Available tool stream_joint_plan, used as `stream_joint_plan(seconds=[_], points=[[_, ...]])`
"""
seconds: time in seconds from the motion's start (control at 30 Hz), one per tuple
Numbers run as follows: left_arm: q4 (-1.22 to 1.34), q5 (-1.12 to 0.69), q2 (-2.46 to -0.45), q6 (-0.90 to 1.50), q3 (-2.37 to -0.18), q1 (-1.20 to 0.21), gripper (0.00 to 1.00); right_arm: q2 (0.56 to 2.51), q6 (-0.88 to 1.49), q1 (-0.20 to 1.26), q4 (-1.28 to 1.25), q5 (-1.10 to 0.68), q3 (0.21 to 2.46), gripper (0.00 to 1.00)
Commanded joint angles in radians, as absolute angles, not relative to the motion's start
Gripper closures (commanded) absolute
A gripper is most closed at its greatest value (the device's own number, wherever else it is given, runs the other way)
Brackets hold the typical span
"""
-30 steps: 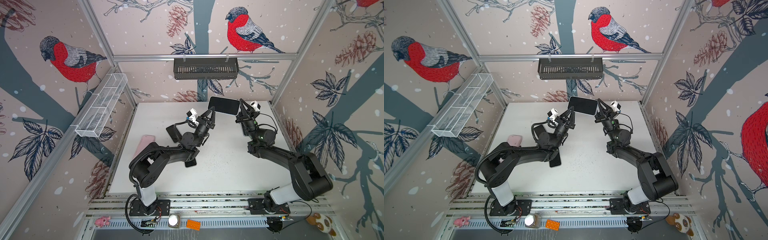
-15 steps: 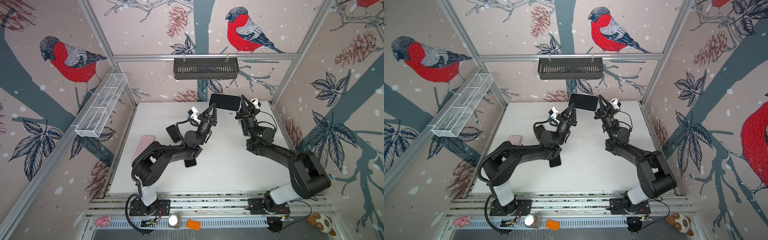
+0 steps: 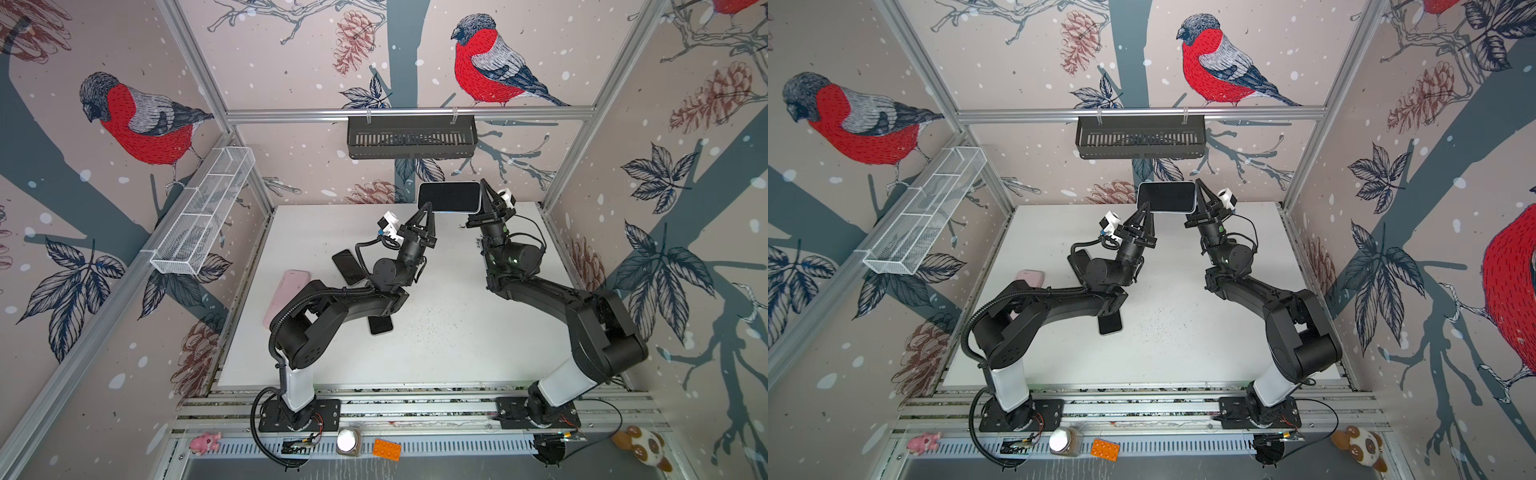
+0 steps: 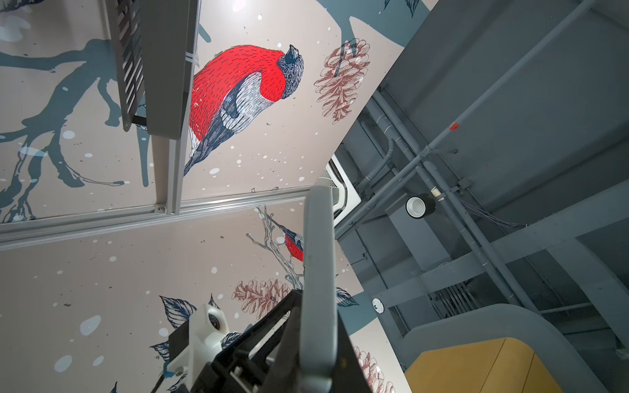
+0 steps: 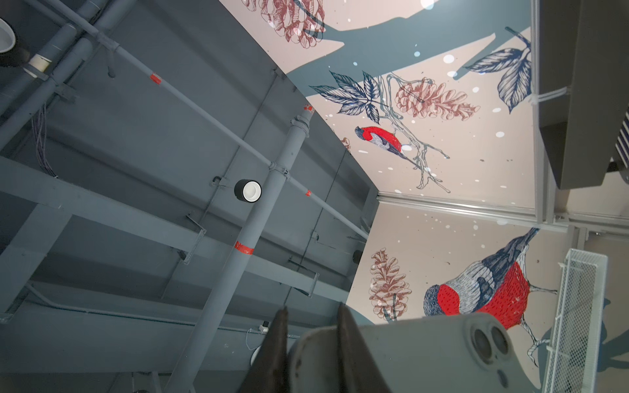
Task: Take the phone out of the phone case
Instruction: Remove the phone case from the phone.
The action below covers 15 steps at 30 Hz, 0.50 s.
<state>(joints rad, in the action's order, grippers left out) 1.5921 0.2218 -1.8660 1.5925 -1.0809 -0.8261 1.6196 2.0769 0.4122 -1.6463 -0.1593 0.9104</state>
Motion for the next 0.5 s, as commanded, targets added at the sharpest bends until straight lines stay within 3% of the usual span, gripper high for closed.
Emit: stream_joint_plan(seconds=[0.0,0.17,0.47], points=[[1.802,-0.006,-1.868,1.612,-1.099,-0.829,1.0,1.647,2.115,0.435,-1.867,-0.386,0.925,0.86],[1.802,-0.009,-1.872,1.623,-1.101,-0.818,1.0,1.664,2.117,0.435,-1.867,-0.377,0.922,0.96],[1.805,-0.019,-1.85,1.616,-1.111,-0.802,1.0,1.69,2.129,0.439,-1.868,-0.355,0.945,0.97]])
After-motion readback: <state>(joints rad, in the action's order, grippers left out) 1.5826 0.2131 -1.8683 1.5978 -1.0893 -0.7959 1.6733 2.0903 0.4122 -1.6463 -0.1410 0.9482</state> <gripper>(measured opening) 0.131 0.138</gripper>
